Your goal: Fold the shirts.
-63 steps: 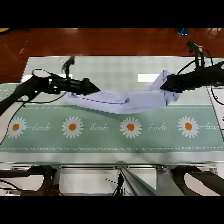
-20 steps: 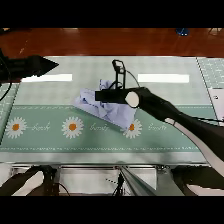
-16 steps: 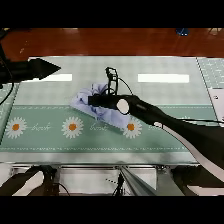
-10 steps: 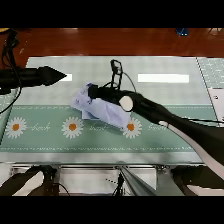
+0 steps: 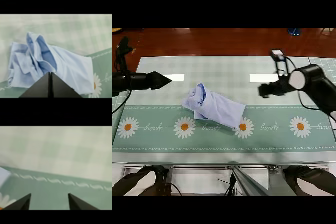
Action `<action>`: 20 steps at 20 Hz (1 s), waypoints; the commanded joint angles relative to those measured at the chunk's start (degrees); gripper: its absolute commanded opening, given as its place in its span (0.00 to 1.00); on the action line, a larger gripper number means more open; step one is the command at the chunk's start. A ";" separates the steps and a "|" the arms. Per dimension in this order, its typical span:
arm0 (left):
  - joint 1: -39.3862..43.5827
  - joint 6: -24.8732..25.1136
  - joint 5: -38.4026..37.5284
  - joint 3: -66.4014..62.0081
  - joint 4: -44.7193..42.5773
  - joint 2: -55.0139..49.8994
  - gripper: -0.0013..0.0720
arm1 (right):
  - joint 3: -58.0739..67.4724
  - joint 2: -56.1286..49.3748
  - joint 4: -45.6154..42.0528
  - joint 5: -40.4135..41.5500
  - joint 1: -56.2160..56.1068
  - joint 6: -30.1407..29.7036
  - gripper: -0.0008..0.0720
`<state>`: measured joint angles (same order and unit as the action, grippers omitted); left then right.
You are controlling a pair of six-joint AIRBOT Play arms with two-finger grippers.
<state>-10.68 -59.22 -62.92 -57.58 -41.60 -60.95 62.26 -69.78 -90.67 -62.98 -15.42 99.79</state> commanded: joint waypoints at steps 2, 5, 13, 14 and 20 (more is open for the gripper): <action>-2.47 -0.02 -0.39 0.02 -1.33 0.00 0.05 | -13.22 1.77 21.64 1.60 9.62 -3.87 0.82; -2.62 -0.02 -0.79 0.02 -1.44 0.00 0.05 | -22.69 1.57 40.83 19.21 6.01 -6.91 0.82; -2.62 -0.02 -2.16 0.02 -1.49 0.00 0.05 | -25.18 -7.65 57.79 41.57 -16.44 -8.15 0.80; -2.62 -0.02 -2.71 0.02 -1.49 0.00 0.05 | -25.16 -7.93 59.82 44.83 -18.23 -8.15 0.71; -2.62 0.00 -3.17 0.02 -1.51 0.00 0.05 | -20.35 -0.44 52.98 42.99 -13.92 -12.26 0.05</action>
<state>-13.26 -59.24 -65.87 -57.58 -43.09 -60.95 39.77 -74.11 -33.91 -19.38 -31.55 89.73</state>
